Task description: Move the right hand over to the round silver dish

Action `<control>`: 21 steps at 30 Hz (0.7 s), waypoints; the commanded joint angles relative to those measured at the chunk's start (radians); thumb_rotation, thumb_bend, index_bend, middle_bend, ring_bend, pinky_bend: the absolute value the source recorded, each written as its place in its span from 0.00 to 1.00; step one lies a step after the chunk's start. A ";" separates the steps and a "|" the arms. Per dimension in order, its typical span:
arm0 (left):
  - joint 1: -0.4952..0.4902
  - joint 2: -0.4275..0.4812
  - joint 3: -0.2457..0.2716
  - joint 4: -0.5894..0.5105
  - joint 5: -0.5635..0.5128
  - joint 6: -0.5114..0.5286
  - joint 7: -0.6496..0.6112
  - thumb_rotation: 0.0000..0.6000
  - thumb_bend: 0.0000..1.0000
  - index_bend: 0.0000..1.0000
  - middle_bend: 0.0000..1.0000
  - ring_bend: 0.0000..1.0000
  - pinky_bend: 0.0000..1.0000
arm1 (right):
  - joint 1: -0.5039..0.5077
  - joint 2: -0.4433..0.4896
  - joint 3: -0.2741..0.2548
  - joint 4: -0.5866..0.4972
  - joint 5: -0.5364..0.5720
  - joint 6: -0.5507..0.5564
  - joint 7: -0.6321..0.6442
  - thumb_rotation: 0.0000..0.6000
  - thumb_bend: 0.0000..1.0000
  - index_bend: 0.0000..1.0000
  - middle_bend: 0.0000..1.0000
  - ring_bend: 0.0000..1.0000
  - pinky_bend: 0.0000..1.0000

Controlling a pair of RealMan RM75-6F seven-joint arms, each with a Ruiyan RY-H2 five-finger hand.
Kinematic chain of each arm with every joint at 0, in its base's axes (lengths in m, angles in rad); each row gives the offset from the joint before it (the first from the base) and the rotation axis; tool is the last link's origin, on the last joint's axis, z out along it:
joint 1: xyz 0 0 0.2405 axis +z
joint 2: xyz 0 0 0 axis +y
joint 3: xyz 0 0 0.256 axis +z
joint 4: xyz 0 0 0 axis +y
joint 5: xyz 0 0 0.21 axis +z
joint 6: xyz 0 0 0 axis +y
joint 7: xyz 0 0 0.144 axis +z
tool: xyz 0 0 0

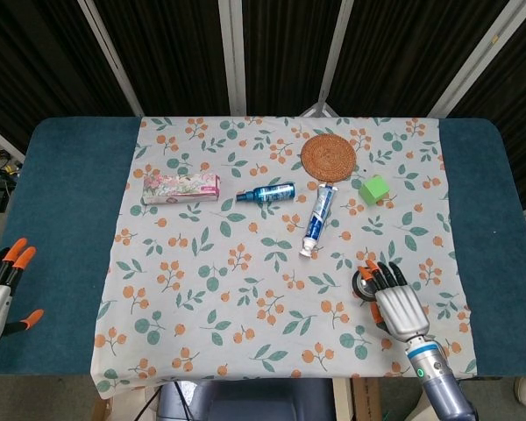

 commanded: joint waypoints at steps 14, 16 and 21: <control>0.002 0.001 0.001 0.001 0.002 0.002 -0.001 1.00 0.03 0.00 0.00 0.00 0.00 | 0.008 0.002 -0.004 0.025 0.080 -0.039 -0.042 1.00 0.66 0.00 0.00 0.00 0.00; 0.002 0.001 0.002 0.002 0.004 0.002 -0.002 1.00 0.03 0.00 0.00 0.00 0.00 | 0.008 0.000 -0.012 0.033 0.093 -0.049 -0.061 1.00 0.66 0.00 0.00 0.00 0.00; 0.002 0.002 0.003 -0.001 0.006 0.002 0.000 1.00 0.03 0.00 0.00 0.00 0.00 | 0.009 -0.008 -0.036 0.038 0.143 -0.072 -0.137 1.00 0.67 0.00 0.00 0.00 0.00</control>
